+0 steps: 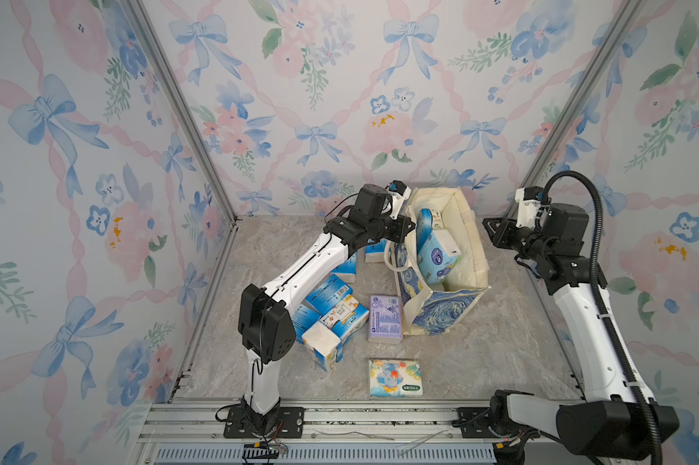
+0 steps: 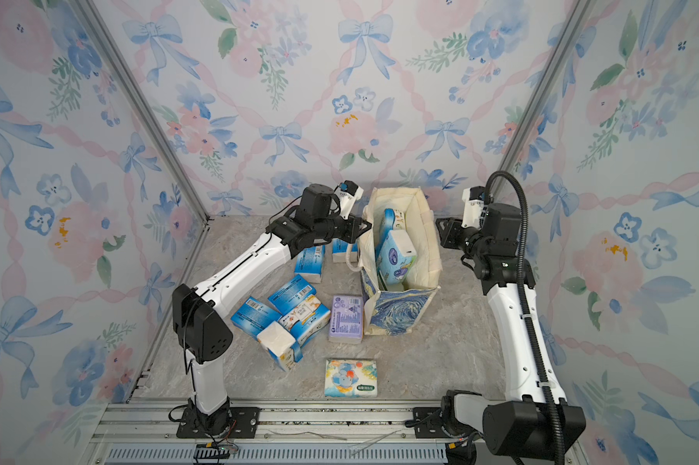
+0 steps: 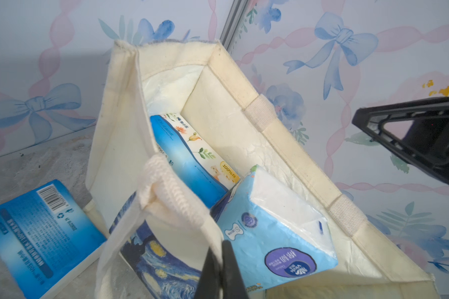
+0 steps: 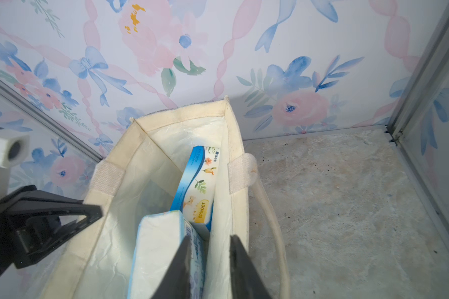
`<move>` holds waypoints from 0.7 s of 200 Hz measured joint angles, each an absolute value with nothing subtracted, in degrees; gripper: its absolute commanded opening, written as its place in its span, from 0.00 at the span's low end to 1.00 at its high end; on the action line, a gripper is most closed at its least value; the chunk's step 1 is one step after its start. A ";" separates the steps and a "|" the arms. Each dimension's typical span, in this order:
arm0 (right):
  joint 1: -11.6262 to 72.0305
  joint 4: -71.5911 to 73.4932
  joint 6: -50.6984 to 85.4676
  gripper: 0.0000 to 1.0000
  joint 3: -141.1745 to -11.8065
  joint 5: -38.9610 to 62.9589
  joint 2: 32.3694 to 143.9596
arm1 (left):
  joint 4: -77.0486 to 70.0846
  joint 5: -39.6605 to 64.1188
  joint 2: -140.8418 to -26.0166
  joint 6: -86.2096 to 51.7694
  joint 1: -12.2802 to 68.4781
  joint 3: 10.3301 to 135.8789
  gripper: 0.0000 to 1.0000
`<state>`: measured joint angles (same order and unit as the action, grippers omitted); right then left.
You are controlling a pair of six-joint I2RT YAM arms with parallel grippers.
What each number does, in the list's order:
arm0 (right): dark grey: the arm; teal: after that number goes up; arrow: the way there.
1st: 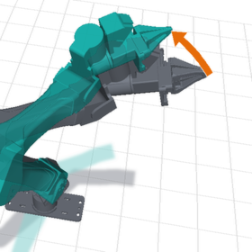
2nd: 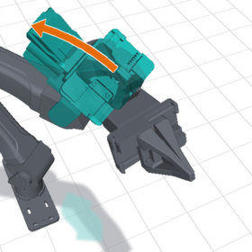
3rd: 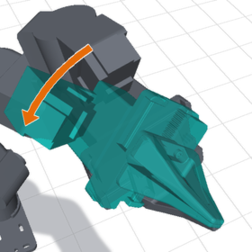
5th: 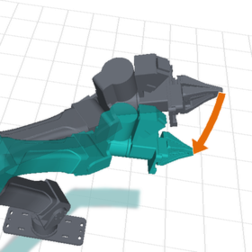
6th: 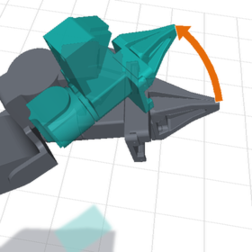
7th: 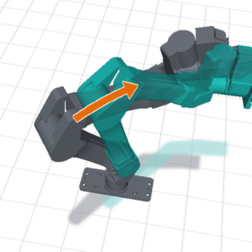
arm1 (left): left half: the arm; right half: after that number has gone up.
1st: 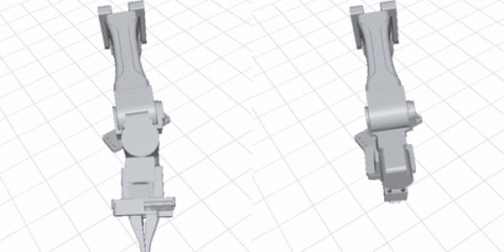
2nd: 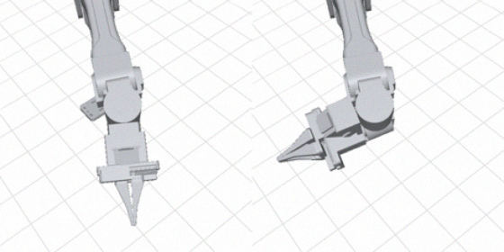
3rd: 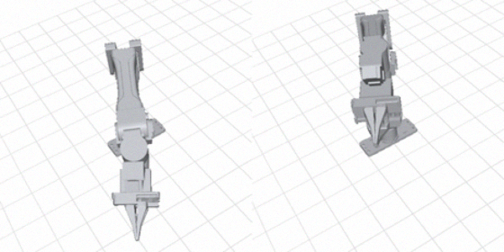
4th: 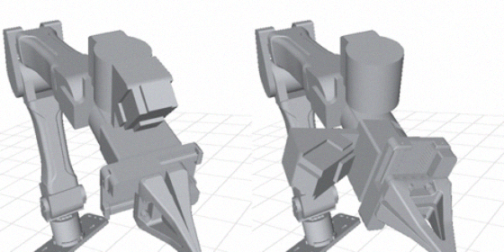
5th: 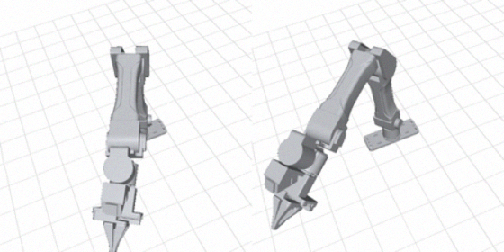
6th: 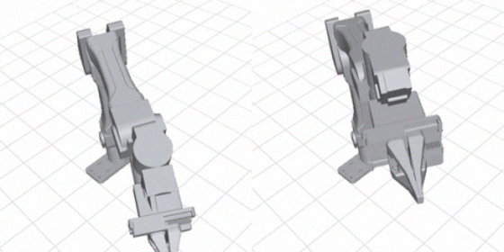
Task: Put tissues into the canvas bag
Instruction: Adjust the canvas bag at the center of the board.
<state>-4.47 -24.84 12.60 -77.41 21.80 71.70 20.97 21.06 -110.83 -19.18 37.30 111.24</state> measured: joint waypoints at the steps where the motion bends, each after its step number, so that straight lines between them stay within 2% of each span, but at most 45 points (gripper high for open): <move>1: -4.47 -24.97 12.62 0.50 -77.41 21.80 71.85 | 20.97 21.06 -110.83 -19.20 37.34 111.24 0.02; 24: -4.47 -26.59 12.32 0.55 -77.19 21.91 73.73 | 20.97 21.32 -110.83 -19.20 37.32 111.24 0.02; 107: -4.91 -27.70 12.45 0.57 -74.74 22.52 77.43 | 20.97 21.93 -110.93 -19.25 36.36 111.22 0.02; 119: -4.99 -27.70 12.45 0.54 -74.74 22.81 78.15 | 20.97 21.96 -110.93 -19.27 36.07 111.11 0.02; 140: -5.10 -27.64 12.36 0.38 -74.74 24.36 79.83 | 20.88 22.20 -110.93 -19.27 35.62 110.65 0.02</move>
<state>-5.10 -27.64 12.36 -74.74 24.36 79.83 20.88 22.20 -110.93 -19.27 35.62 110.65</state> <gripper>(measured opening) 0.473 0.046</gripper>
